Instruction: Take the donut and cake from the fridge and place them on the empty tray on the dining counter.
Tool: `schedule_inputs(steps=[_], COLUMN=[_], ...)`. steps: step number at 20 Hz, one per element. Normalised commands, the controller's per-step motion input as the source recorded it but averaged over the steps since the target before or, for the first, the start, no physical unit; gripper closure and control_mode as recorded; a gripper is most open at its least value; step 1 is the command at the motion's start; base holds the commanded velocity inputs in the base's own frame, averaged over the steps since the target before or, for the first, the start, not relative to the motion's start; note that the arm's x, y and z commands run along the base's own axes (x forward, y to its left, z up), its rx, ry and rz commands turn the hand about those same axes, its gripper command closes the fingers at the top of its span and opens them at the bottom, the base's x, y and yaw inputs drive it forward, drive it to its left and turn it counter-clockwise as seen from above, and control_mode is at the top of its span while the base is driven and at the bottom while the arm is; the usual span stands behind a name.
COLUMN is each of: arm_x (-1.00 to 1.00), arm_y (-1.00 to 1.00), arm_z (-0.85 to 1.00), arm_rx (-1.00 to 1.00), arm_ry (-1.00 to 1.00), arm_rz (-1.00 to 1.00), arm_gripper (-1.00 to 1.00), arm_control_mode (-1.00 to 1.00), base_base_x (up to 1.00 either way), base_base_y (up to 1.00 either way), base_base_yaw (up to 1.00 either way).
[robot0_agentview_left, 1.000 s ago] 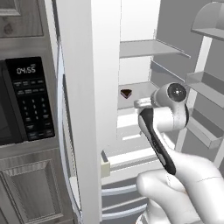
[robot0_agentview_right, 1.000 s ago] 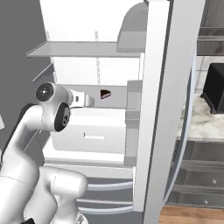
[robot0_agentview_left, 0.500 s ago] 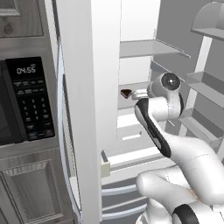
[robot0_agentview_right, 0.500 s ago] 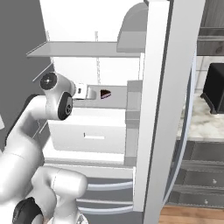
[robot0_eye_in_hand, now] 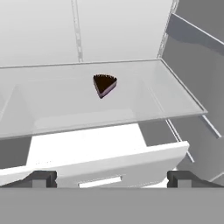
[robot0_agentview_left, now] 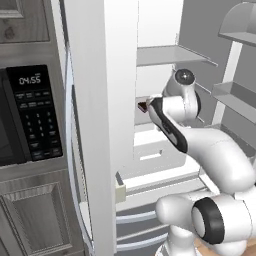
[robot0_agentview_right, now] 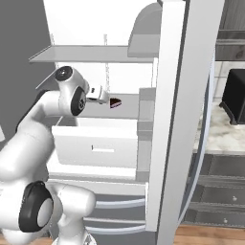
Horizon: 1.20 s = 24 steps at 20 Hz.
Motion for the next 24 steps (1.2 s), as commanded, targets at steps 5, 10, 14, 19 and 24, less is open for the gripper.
schedule_inputs(steps=[5,10,14,19,24], arm_x=[0.32,0.27,0.04,0.05,0.16], arm_y=[0.0,0.01,0.0,0.0,0.0], arm_z=[-0.02,-0.15,-0.3,-0.24,-0.15], arm_rx=[0.01,0.01,0.01,0.0,0.0], arm_ry=[0.0,0.0,-0.05,-0.04,-0.01], arm_rz=[-0.01,0.0,0.0,0.0,0.0], arm_gripper=[-1.0,-1.0,-1.0,-1.0,-1.0], arm_control_mode=[-1.0,-1.0,-1.0,-1.0,-1.0], base_base_x=[0.0,0.0,0.0,0.0,0.0], base_base_y=[0.0,0.0,0.0,0.0,0.0], base_base_yaw=[0.0,0.0,0.0,0.0,0.0])
